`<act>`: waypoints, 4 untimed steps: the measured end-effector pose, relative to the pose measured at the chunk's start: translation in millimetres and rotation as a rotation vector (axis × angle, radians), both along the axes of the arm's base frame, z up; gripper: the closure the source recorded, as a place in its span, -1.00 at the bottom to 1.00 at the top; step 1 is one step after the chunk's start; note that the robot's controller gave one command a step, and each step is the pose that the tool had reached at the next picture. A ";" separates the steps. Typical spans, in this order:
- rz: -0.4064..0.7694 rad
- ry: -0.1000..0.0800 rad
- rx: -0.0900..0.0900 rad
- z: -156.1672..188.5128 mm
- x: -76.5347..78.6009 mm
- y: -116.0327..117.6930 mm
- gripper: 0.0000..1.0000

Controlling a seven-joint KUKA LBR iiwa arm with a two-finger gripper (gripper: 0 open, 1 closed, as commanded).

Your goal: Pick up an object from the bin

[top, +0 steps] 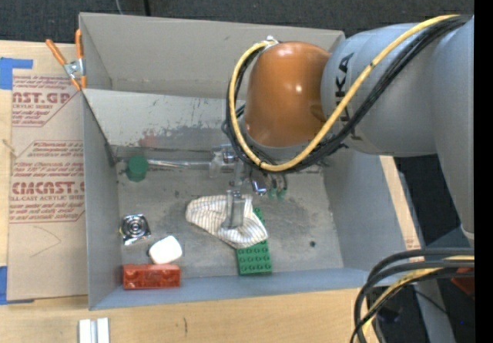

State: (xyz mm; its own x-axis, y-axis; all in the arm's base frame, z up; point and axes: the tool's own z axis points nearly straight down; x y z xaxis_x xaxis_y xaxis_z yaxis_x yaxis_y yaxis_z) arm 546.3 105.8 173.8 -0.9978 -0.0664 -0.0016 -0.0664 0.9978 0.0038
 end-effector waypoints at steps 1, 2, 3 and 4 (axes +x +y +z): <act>0.159 -0.004 -0.003 -12.2 4.6 -16.2 -1.00; -0.026 0.000 -0.001 -26.4 7.3 -27.8 -1.00; 0.090 -0.003 -0.002 -38.6 6.1 -32.7 -1.00; 0.258 -0.004 -0.002 -58.1 5.4 -33.0 -1.00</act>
Offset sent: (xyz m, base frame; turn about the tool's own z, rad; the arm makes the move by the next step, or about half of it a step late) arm 0.0140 -0.0505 -0.0479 -0.1542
